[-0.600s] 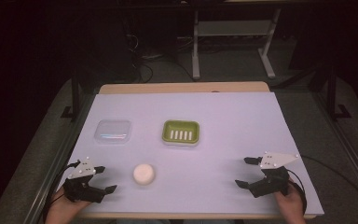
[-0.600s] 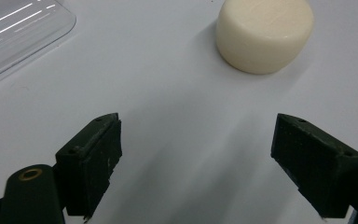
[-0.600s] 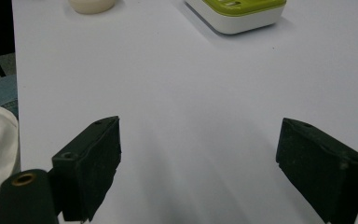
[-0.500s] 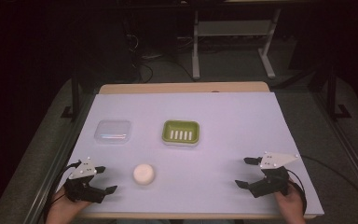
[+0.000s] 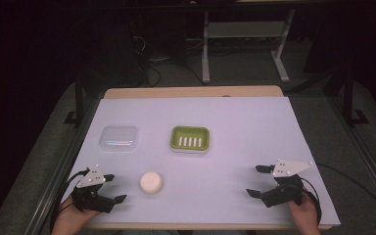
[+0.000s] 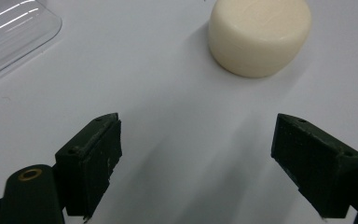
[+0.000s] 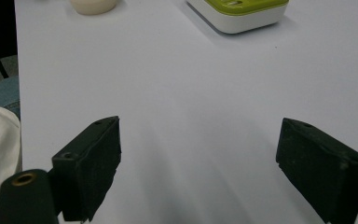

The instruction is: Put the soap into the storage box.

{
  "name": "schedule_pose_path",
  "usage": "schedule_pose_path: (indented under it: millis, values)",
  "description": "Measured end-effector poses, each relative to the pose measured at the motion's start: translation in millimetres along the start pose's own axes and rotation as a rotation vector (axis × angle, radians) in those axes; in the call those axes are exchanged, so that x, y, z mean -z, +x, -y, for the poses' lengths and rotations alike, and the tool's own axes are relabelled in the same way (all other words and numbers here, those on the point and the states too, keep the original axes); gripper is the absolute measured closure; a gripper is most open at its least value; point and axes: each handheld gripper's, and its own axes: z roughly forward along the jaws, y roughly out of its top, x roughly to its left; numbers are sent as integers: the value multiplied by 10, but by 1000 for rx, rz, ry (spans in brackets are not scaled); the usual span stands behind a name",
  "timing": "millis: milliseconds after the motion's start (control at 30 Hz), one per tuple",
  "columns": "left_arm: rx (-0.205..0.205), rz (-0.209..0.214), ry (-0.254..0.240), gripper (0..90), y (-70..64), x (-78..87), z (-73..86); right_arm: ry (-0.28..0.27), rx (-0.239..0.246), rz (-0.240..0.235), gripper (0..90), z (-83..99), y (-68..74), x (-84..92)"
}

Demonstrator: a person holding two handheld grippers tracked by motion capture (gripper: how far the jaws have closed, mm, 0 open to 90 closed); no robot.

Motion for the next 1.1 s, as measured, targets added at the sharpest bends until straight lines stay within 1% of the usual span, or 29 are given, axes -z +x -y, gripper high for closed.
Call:
schedule_pose_path:
  millis: [33,133,167,200,267,300,467,567,633,667,833,867,933,1033,1067,1100]
  values:
    - [4,-1,-7,156,-9,-6,-4,0,0,1,131,0,-1,2]
    - [-8,-8,1,156,-16,-9,-15,2,0,0,131,-1,1,1]
    - [-6,-7,2,156,-26,-19,-16,4,-1,0,131,-2,3,-3]
    - [-15,0,13,157,-36,-35,-19,4,0,-2,131,-4,4,-7]
    - [-16,0,15,158,-42,-45,-21,3,2,-3,131,-4,3,-8]
    - [-23,2,21,158,-46,-53,-27,4,4,-2,131,-4,3,-7]
    - [-28,9,13,158,-60,-57,-47,4,-1,-3,131,-5,3,-5]
    - [-43,10,18,158,-68,-62,-61,4,2,-2,131,-9,6,-12]
    - [-42,12,19,160,-73,-66,-63,5,2,-4,131,-10,7,-13]
    - [-49,7,24,162,-74,-69,-67,7,3,-5,131,-10,7,-13]
    - [-42,17,20,163,-89,-76,-76,9,2,-5,131,-9,9,-18]
    - [-52,20,19,163,-87,-78,-84,9,3,-5,131,-9,9,-19]
    - [-42,27,16,163,-100,-87,-92,8,3,-5,131,-9,9,-20]
    - [-49,31,17,163,-106,-100,-111,7,4,-5,131,-11,12,-22]
    - [-57,35,22,163,-113,-104,-125,7,5,-4,131,-12,14,-23]
    - [-54,36,21,163,-123,-108,-130,7,5,-4,131,-12,15,-23]
